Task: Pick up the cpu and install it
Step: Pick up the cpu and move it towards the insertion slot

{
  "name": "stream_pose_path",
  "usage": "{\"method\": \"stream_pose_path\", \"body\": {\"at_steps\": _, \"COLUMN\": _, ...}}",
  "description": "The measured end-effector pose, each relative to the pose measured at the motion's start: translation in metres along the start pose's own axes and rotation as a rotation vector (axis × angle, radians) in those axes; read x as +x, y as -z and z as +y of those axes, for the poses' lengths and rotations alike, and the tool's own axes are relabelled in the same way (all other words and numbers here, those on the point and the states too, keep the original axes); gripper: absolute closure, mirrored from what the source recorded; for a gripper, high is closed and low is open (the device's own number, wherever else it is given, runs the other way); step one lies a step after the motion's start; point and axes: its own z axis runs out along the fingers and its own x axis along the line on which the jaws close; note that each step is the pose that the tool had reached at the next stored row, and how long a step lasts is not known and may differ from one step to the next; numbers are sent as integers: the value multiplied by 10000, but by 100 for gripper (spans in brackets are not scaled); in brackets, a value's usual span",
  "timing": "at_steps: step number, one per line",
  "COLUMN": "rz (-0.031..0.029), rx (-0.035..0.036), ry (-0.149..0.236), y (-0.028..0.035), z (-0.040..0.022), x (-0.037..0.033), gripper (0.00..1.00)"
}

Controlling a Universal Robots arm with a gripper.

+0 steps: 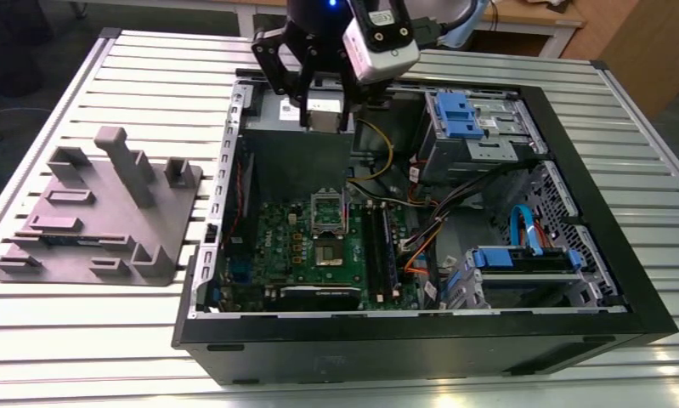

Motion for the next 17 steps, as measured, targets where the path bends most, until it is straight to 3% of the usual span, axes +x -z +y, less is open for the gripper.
{"method": "stream_pose_path", "body": {"at_steps": 9, "rz": 0, "rx": -1, "ry": 1, "y": -41, "z": -118, "x": -9, "gripper": 53}}
{"method": "stream_pose_path", "body": {"at_steps": 17, "rz": 1, "rx": 2, "ry": 0, "y": -78, "z": -141, "x": -11, "gripper": 53}}
